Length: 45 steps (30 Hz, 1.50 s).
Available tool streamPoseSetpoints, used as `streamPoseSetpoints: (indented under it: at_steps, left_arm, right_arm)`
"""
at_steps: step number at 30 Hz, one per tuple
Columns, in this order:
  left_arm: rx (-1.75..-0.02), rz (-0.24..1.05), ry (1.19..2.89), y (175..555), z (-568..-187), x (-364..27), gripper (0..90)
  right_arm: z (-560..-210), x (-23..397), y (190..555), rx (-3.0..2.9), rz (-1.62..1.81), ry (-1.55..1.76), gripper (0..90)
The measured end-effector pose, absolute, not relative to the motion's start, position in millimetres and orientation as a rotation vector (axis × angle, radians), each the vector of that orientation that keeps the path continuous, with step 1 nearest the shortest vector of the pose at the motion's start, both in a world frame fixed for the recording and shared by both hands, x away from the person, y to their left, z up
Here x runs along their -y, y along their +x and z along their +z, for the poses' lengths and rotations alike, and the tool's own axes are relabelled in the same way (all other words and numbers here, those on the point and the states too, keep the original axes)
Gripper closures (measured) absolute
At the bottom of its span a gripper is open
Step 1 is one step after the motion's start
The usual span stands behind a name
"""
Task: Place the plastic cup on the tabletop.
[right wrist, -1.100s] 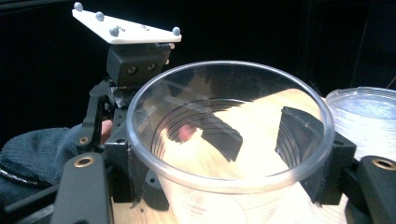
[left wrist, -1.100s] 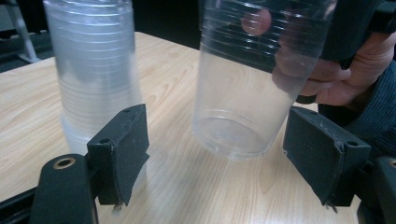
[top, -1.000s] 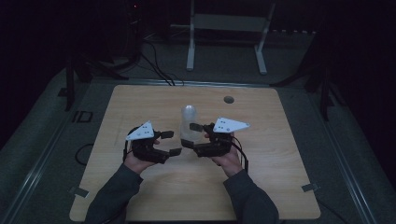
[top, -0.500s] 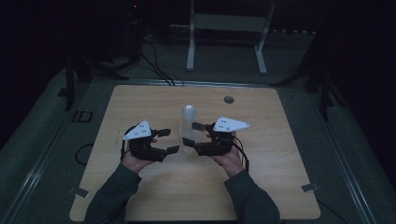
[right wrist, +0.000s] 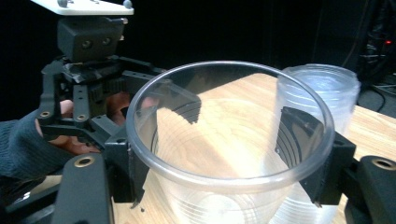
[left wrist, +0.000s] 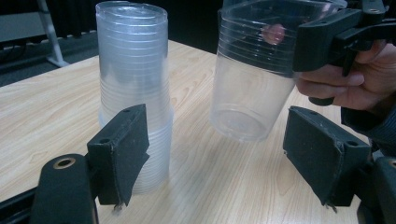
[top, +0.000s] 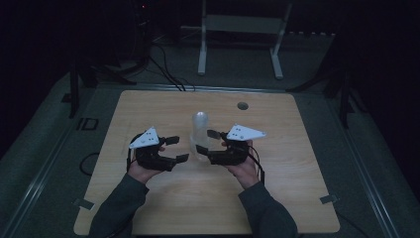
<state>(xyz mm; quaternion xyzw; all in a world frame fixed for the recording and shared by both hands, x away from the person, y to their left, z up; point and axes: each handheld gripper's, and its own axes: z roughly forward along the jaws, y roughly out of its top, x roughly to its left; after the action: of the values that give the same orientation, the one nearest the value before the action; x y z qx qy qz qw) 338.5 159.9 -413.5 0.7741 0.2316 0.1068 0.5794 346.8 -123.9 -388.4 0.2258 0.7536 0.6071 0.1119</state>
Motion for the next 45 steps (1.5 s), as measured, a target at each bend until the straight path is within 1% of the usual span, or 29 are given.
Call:
streamPoseSetpoints:
  at_steps: [45]
  left_arm:
    - [-0.544, 0.259, 1.819, 338.6, -413.3, -159.6, 22.6]
  right_arm:
    - [-394.5, 147.1, 347.6, -2.148, 1.674, 0.741, 29.1]
